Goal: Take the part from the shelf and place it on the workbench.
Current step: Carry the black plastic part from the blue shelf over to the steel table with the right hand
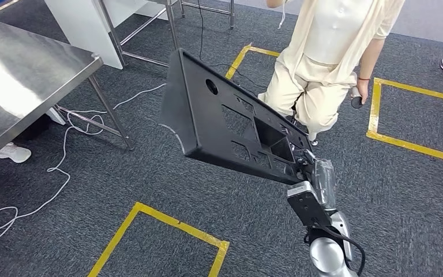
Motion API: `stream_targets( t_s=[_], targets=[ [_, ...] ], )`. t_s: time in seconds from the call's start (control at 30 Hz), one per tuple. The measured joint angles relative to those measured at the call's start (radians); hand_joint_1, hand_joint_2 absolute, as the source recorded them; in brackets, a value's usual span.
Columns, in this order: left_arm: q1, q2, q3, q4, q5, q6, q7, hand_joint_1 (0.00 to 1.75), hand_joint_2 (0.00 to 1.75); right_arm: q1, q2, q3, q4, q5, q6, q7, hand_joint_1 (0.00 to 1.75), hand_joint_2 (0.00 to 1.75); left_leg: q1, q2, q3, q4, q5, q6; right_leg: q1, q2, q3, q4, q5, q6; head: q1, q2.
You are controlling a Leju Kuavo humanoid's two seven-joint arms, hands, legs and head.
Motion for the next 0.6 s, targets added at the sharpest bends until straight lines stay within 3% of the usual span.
stream_targets(
  t_s=[0.07,0.1,0.13,0.17,0.23,0.3,0.37,0.43,0.47,0.53,0.6],
  targets=[
    [-0.001,0.0,0.0,0.0,0.0,0.001,-0.001,0.0,1.75,0.001,0.0,0.0,0.0,0.0,0.0,0.0,1.75,1.75,0.001,0.023,-0.067,0.136,-0.059,-0.005,0.006,-0.019,-0.001,0.0,-0.002,-0.006,-0.003,0.0],
    [-0.001,0.0,0.0,0.0,0.0,0.001,-0.001,0.0,1.75,0.001,-0.001,0.0,0.0,0.0,0.0,0.0,1.75,1.75,0.001,0.027,-0.086,0.17,-0.065,-0.006,0.008,-0.029,-0.001,0.0,-0.003,-0.008,-0.003,0.0],
    [0.0,0.0,0.0,0.0,0.0,0.001,-0.001,0.0,1.75,0.001,-0.001,0.0,0.0,0.0,0.0,0.0,1.75,1.75,0.001,0.029,-0.082,0.161,-0.049,-0.005,0.009,-0.038,0.0,0.0,-0.004,-0.009,-0.003,0.0],
    [0.0,0.0,0.0,0.0,0.0,0.001,-0.001,0.0,1.75,0.001,0.0,0.0,0.0,0.0,0.0,0.0,1.75,1.75,0.001,0.035,-0.056,0.107,-0.017,-0.002,0.01,-0.046,0.001,0.0,-0.005,-0.009,-0.003,0.0],
    [-0.001,0.001,0.0,0.0,0.0,0.001,-0.001,0.0,1.75,0.0,0.0,0.0,0.0,0.001,0.0,0.0,1.75,1.75,-0.004,0.07,0.022,-0.042,0.044,0.008,0.016,-0.061,0.005,0.0,-0.009,-0.005,-0.003,0.0],
    [-0.002,0.001,0.0,0.0,0.0,0.001,-0.001,0.0,1.75,0.0,-0.001,0.0,0.0,0.002,0.0,-0.001,1.75,1.75,-0.012,0.094,0.059,-0.115,0.063,0.016,0.021,-0.073,0.009,0.0,-0.014,0.003,-0.002,0.0],
    [-0.003,0.001,0.0,0.0,0.0,0.001,-0.002,0.0,1.75,-0.001,-0.001,0.0,0.0,0.002,0.0,-0.001,1.75,1.75,-0.017,0.079,0.059,-0.122,0.062,0.025,0.023,-0.088,0.014,-0.004,-0.016,0.012,-0.002,0.0],
    [-0.002,0.001,0.001,0.0,0.001,0.0,-0.002,0.0,1.75,-0.002,-0.001,0.0,-0.001,0.002,0.001,-0.001,1.75,1.75,-0.013,0.06,0.07,-0.136,0.071,0.037,0.022,-0.073,0.013,0.01,-0.029,0.019,-0.001,0.0],
    [-0.003,0.001,0.001,0.0,0.003,-0.003,-0.002,0.0,1.75,-0.002,-0.002,0.001,-0.001,0.002,0.001,-0.001,1.75,1.75,-0.01,0.05,0.075,-0.143,0.076,0.042,0.022,-0.051,0.0,0.043,-0.046,0.019,0.002,0.0],
    [-0.005,0.001,0.003,0.0,0.008,-0.007,-0.002,0.0,1.75,-0.002,-0.005,0.001,0.0,-0.001,0.003,-0.001,1.75,1.75,-0.007,0.029,0.078,-0.147,0.08,0.047,0.018,-0.011,-0.061,0.17,-0.103,0.01,0.008,0.0],
    [-0.005,0.001,0.004,0.0,0.012,-0.009,-0.002,0.0,1.75,-0.002,-0.008,0.001,0.005,-0.003,0.004,-0.002,1.75,1.75,-0.007,0.004,0.077,-0.146,0.079,0.047,0.016,-0.002,-0.126,0.288,-0.14,0.012,0.012,0.0]
  ],
)
